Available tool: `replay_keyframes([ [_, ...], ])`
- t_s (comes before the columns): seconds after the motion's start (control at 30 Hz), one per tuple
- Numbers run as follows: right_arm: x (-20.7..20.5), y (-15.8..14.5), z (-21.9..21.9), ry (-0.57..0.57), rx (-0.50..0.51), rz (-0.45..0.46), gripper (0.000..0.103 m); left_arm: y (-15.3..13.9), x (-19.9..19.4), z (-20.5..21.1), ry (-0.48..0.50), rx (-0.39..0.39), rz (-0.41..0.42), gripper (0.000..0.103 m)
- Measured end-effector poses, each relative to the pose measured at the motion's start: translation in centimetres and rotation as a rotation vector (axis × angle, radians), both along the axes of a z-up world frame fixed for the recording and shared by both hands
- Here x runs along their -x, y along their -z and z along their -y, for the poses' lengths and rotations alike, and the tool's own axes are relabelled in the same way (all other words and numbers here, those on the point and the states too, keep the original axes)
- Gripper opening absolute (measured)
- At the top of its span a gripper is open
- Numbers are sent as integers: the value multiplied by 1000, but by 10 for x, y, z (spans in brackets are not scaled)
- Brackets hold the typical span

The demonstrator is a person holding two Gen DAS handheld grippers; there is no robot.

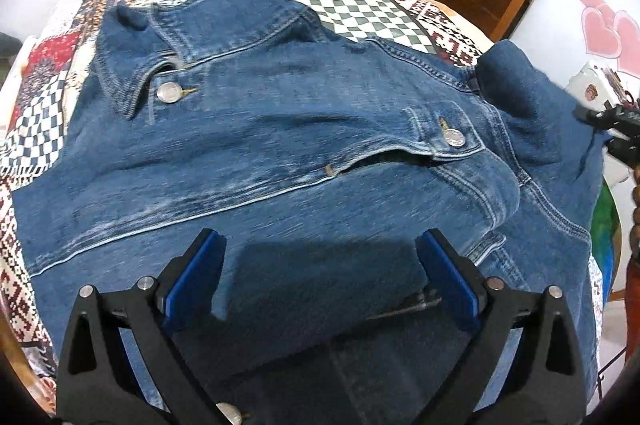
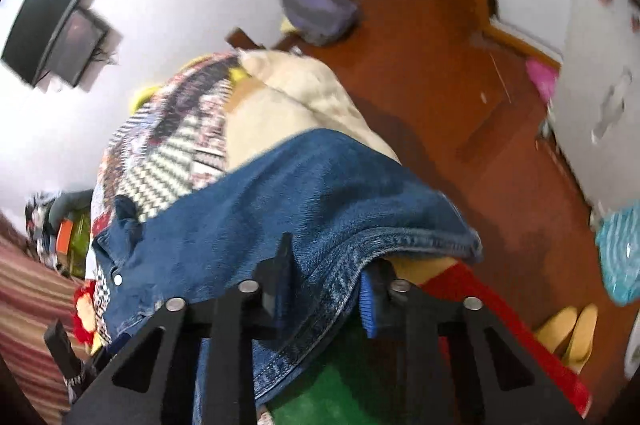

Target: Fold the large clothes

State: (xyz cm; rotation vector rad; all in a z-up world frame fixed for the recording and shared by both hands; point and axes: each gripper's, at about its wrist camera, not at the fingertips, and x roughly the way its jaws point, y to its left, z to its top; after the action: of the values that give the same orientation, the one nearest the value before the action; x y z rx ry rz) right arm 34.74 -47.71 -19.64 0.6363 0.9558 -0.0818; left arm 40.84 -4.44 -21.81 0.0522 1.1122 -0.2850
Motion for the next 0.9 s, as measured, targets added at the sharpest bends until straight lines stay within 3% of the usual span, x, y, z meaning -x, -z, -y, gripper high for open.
replay_keyframes([
  [0.17, 12, -61, -25, -61, 78, 154, 19, -11, 9, -18, -35, 8, 24, 100],
  [0.33, 15, -122, -80, -176, 139, 297, 16, -37, 22, -44, -70, 15, 85, 100],
  [0.47, 7, -143, -122, -285, 53, 341, 16, -58, 34, -68, -112, 41, 139, 100],
  [0.67, -16, -126, -198, -420, 26, 286, 16, -76, 53, -99, -164, 84, 182, 100],
  [0.9, -24, -57, -268, -570, 42, 93, 16, -71, 78, -120, -187, 55, 179, 100],
])
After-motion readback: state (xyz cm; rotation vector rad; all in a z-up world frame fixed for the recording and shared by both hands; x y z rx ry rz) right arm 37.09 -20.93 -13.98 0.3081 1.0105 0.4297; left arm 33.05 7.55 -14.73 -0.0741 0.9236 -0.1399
